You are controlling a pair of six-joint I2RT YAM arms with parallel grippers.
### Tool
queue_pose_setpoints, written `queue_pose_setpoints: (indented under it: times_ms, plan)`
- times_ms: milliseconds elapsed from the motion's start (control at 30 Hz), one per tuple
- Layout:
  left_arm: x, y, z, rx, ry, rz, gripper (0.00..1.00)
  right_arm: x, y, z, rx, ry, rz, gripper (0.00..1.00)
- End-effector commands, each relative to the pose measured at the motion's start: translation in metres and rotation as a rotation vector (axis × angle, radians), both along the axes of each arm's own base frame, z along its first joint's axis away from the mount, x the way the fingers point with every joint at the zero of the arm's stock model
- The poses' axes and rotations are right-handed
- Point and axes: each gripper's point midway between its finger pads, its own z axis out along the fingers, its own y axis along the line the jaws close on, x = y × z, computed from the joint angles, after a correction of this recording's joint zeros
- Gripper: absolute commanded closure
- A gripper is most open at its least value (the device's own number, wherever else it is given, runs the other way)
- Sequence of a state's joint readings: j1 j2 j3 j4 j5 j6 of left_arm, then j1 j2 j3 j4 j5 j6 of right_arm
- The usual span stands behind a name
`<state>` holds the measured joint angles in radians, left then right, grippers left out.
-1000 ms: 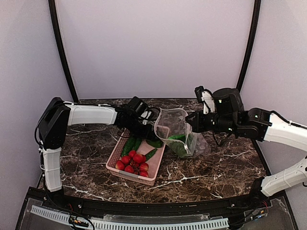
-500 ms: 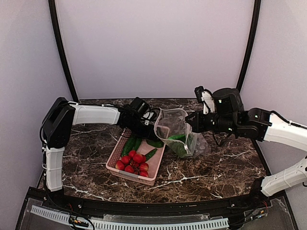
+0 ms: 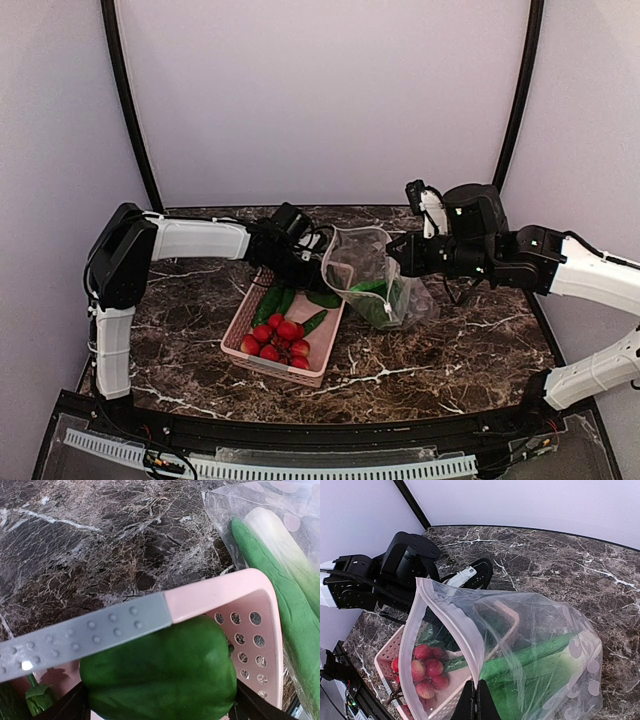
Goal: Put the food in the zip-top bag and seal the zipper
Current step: Pick up the fake vegetable from the bin.
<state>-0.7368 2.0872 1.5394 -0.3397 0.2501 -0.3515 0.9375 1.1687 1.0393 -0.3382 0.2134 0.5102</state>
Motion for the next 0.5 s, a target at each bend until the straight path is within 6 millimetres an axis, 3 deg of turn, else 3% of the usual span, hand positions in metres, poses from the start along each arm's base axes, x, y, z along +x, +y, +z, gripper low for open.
queue_pose_setpoints:
  times_ms: [0, 67, 233, 467]
  plan:
    - [0.003, -0.002, 0.019, -0.031, -0.013, 0.000, 0.15, 0.005, 0.000, 0.010, 0.027, -0.019, -0.015, 1.00]
    - [0.002, 0.000, 0.043, -0.063, -0.057, 0.005, 0.15, 0.005, -0.001, 0.012, 0.029, -0.021, -0.015, 1.00]
    - [-0.015, 0.017, 0.081, -0.146, -0.128, 0.033, 0.16, 0.005, -0.002, 0.013, 0.025, -0.027, -0.016, 1.00]
    - [-0.065, 0.054, 0.127, -0.247, -0.186, 0.024, 0.18, 0.006, 0.003, 0.016, 0.019, -0.036, 0.005, 1.00]
